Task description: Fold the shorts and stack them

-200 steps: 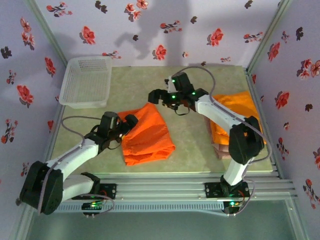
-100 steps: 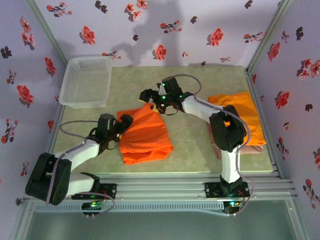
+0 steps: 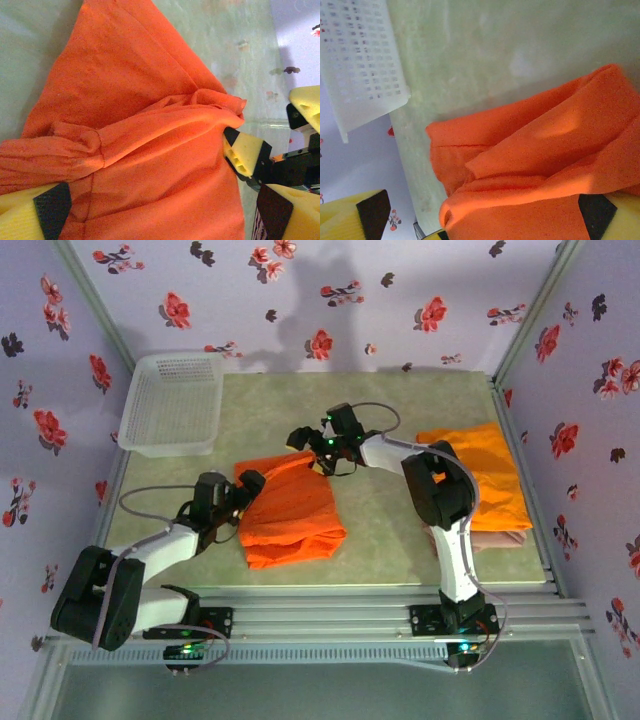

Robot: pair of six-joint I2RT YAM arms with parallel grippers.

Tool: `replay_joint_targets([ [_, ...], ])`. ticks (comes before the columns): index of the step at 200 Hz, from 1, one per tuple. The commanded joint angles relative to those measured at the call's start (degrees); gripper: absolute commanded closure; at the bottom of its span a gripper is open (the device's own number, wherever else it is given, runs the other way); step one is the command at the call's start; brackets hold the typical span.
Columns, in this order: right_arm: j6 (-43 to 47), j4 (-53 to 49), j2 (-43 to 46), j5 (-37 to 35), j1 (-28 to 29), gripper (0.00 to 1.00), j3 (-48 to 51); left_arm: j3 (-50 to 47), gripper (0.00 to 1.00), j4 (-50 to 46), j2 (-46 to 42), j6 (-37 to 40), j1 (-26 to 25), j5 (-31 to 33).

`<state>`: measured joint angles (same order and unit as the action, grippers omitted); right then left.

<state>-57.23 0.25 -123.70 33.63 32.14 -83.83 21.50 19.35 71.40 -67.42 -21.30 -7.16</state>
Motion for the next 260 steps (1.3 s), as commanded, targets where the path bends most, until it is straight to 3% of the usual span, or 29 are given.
replay_joint_targets([
  [1,0.33,0.45,-2.88,-1.86,-0.50,0.01,0.95,-2.12,0.01,-2.74,1.29,-1.04,0.64,0.06],
  [43,1.31,0.48,-0.05,-2.52,-1.03,0.01,2.13,1.74,0.01,-10.21,-6.39,0.91,0.60,-0.32],
  [77,6.67,-3.31,9.10,-5.13,-0.79,0.01,4.84,8.31,0.01,-23.27,-17.53,4.08,0.20,-0.14],
  [105,8.66,-3.81,17.68,-5.49,0.16,0.01,10.49,9.89,0.01,-28.45,-22.28,3.34,-1.67,-0.14],
  [171,5.05,-0.17,30.32,-6.28,8.26,0.01,26.17,2.76,0.01,-18.94,-19.16,-4.54,-9.25,-0.03],
  [219,-0.98,10.10,28.63,-6.61,11.63,0.01,38.17,-3.92,0.01,-12.49,-12.12,-5.42,-11.40,3.25],
  [260,0.90,7.58,28.61,-7.71,11.63,0.01,39.85,-7.41,0.01,-12.68,-9.05,-4.14,-11.49,4.43],
])
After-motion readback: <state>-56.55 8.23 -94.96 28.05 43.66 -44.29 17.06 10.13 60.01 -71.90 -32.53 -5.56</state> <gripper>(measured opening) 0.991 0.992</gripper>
